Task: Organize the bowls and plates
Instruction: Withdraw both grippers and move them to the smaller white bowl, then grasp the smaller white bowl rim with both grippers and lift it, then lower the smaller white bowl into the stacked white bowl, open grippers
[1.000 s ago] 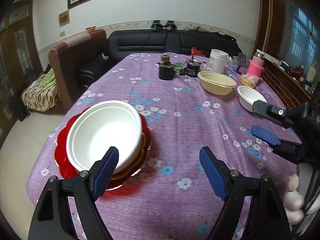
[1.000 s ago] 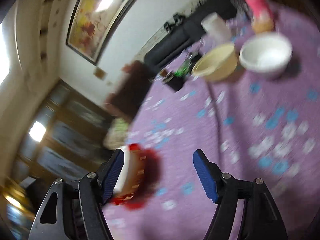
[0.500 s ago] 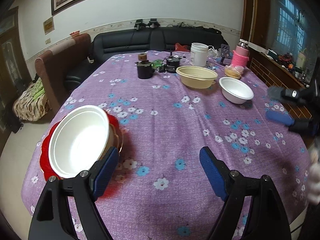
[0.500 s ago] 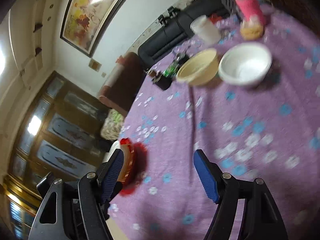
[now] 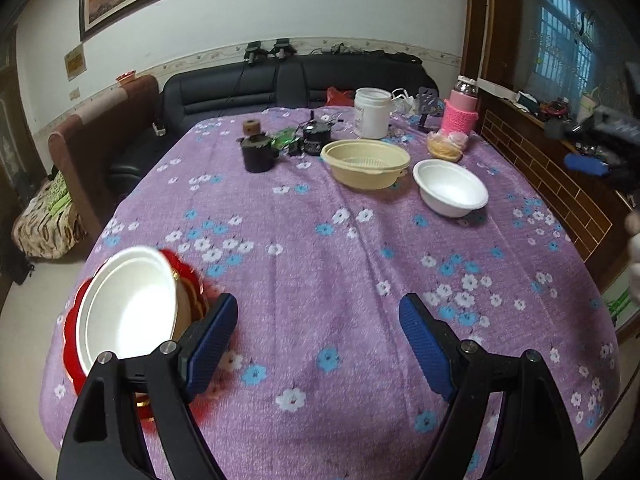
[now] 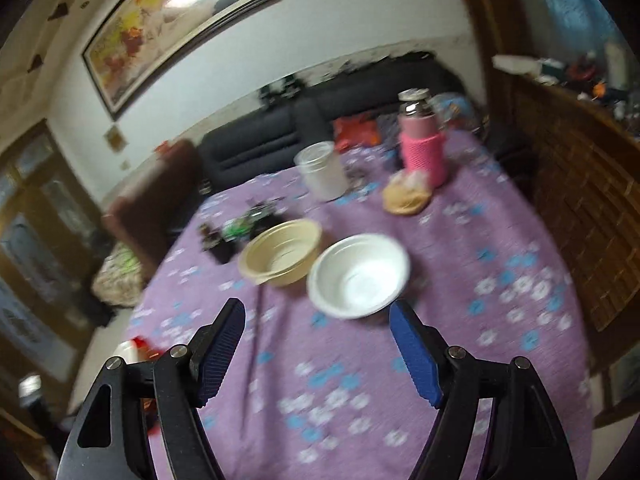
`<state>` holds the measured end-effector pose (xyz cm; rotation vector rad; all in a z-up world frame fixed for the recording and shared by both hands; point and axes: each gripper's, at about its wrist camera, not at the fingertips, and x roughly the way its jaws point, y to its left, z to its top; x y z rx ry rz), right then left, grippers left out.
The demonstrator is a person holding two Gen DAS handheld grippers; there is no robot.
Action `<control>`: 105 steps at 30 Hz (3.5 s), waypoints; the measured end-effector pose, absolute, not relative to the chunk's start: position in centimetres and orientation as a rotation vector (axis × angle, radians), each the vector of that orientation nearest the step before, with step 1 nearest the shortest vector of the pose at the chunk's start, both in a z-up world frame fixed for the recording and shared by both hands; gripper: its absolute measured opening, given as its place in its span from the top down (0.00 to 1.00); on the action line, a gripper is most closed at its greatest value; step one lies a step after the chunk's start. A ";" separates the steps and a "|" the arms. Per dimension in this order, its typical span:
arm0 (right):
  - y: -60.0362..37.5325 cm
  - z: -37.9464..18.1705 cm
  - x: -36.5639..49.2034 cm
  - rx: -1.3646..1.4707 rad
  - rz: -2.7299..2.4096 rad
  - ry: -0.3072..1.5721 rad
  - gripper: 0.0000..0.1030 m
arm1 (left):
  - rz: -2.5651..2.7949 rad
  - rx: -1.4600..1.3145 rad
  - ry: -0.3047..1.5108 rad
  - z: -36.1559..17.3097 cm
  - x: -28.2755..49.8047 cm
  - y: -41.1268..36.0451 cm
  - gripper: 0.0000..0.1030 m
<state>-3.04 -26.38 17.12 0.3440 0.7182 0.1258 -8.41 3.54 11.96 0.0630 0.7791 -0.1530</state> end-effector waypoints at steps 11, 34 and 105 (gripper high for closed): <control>-28.5 6.2 6.3 0.520 -0.039 0.840 0.35 | -0.173 0.062 0.852 11.7 -3.8 2.2 0.20; -25.3 2.0 2.3 0.591 0.287 1.081 0.89 | -0.291 -0.052 1.028 6.3 3.8 -2.0 0.21; 15.0 6.6 -4.0 -0.280 0.531 0.675 0.52 | 0.180 -0.299 0.759 10.6 -10.4 27.6 0.36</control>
